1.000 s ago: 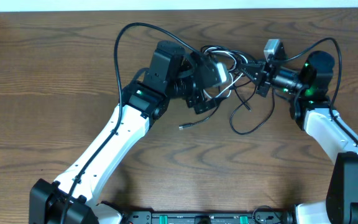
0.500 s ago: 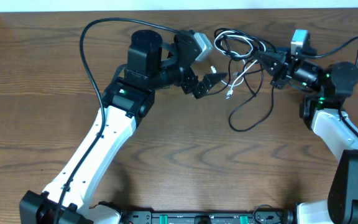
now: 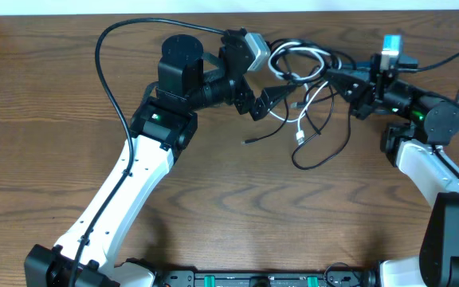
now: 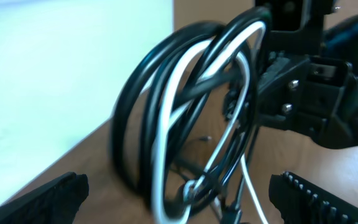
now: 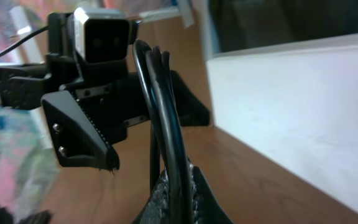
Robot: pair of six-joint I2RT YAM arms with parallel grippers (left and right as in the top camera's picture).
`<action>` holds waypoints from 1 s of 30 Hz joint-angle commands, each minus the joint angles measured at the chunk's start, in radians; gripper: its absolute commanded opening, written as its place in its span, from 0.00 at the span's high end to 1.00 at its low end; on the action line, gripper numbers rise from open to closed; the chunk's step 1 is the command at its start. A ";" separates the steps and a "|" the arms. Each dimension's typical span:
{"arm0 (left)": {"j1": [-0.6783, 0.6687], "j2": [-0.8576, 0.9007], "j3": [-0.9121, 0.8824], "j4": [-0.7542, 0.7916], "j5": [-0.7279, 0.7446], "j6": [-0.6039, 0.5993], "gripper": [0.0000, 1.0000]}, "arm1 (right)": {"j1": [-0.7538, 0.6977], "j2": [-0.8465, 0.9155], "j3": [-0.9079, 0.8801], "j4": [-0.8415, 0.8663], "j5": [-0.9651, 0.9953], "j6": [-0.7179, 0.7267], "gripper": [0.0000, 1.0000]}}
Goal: Untangle cables
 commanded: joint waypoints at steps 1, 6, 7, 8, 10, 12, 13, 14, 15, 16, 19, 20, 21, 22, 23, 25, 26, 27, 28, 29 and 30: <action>-0.002 -0.016 0.004 -0.027 0.084 -0.009 0.02 | 0.045 -0.003 0.010 0.013 -0.038 0.041 0.99; -0.002 -0.015 0.004 -0.027 0.084 -0.009 0.01 | 0.056 -0.003 0.010 0.013 -0.037 0.018 0.99; -0.001 -0.015 0.004 -0.027 0.084 -0.009 0.17 | 0.056 -0.003 0.010 0.013 -0.043 0.018 0.99; -0.001 -0.015 0.004 -0.027 0.084 -0.009 0.39 | 0.056 -0.003 0.010 0.012 -0.047 0.018 0.99; -0.001 -0.015 0.004 -0.026 0.084 -0.003 0.92 | 0.051 -0.003 0.010 0.006 -0.048 0.018 0.99; 0.000 -0.015 0.004 -0.026 0.084 0.010 0.92 | 0.037 -0.003 0.010 0.005 -0.047 0.018 0.99; 0.000 -0.015 0.004 -0.027 0.085 0.008 0.93 | 0.032 -0.003 0.010 0.005 -0.043 0.019 0.99; 0.000 -0.015 0.004 -0.027 0.085 -0.002 0.93 | 0.031 -0.003 0.010 0.005 -0.043 0.019 0.99; 0.000 -0.016 0.004 -0.028 0.085 -0.021 0.93 | 0.032 -0.003 0.010 0.001 -0.045 0.019 0.99; 0.000 -0.016 0.004 -0.028 0.085 -0.035 0.93 | 0.035 -0.003 0.010 -0.016 -0.045 0.019 0.99; 0.000 -0.016 0.004 -0.022 0.084 -0.035 0.93 | 0.042 -0.003 0.010 -0.111 -0.082 -0.039 0.99; 0.000 -0.016 0.004 -0.019 0.084 -0.035 0.93 | 0.040 -0.003 0.010 -0.150 -0.119 -0.082 0.99; 0.000 -0.016 0.004 -0.019 0.084 -0.035 0.93 | 0.031 -0.003 0.010 -0.208 -0.176 -0.130 0.99; 0.000 -0.016 0.004 -0.021 0.084 -0.035 0.92 | 0.024 -0.003 0.010 -0.248 -0.203 -0.148 0.99; 0.000 -0.016 0.004 -0.026 0.084 -0.035 0.93 | 0.016 -0.003 0.010 -0.278 -0.222 -0.161 0.99; 0.000 -0.017 0.004 -0.068 0.084 -0.035 0.93 | -0.012 -0.003 0.010 -0.327 -0.273 -0.201 0.99; 0.000 -0.017 0.004 -0.103 0.084 -0.035 0.92 | -0.033 -0.003 0.010 -0.346 -0.304 -0.236 0.99; 0.000 -0.017 0.004 -0.122 0.084 -0.035 0.93 | -0.043 -0.003 0.010 -0.352 -0.315 -0.246 0.99; 0.000 -0.017 0.004 -0.154 0.084 -0.035 0.92 | -0.059 -0.003 0.009 -0.377 -0.314 -0.263 0.99; 0.000 -0.017 0.004 -0.185 0.084 -0.035 0.93 | -0.072 -0.003 0.009 -0.409 -0.314 -0.299 0.99; 0.000 -0.017 0.004 -0.204 0.084 -0.035 0.93 | -0.080 -0.003 0.009 -0.442 -0.314 -0.332 0.99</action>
